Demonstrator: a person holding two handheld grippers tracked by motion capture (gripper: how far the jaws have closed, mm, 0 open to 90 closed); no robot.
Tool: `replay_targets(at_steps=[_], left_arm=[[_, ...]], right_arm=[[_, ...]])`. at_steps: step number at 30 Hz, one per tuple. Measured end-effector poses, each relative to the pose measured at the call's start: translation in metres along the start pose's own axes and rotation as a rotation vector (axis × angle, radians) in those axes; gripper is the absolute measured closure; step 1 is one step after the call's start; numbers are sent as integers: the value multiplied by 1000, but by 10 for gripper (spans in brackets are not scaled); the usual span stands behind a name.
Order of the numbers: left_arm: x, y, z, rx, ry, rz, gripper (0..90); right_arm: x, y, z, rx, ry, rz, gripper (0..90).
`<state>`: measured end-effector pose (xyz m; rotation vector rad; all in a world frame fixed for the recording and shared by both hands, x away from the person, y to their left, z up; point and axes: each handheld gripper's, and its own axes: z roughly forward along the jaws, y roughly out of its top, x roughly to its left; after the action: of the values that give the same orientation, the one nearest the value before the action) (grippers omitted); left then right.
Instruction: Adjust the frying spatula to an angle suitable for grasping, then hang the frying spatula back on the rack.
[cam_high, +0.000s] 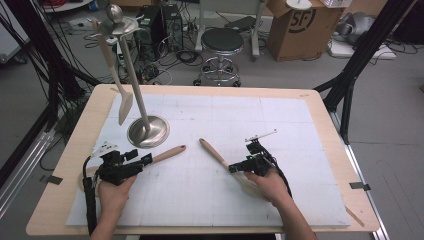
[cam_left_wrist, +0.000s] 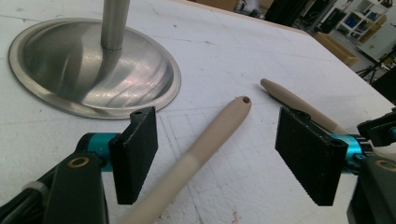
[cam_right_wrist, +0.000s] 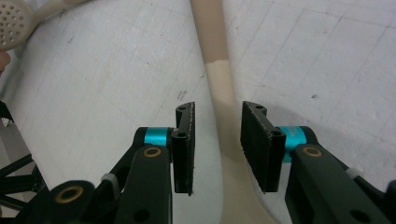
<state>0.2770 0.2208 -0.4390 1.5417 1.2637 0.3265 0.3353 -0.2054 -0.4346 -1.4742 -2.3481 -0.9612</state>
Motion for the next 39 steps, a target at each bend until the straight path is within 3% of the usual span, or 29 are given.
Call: replay_targets(at_steps=[8,15,26,39], left_arm=[[-1,0,0,-2,0,1,303],[-1,0,0,-2,-1,0,303],[-4,0,2,5,-1,11,303],[-6,0,3,7,3,13,303]], right_arm=[[-2,2,7,24,-7,-2,651],[4,-1,10,23,-38,-45,660],[14,-11,16,-63,-127,-157,726],[23,-11,26,-123,-194,-218,741]])
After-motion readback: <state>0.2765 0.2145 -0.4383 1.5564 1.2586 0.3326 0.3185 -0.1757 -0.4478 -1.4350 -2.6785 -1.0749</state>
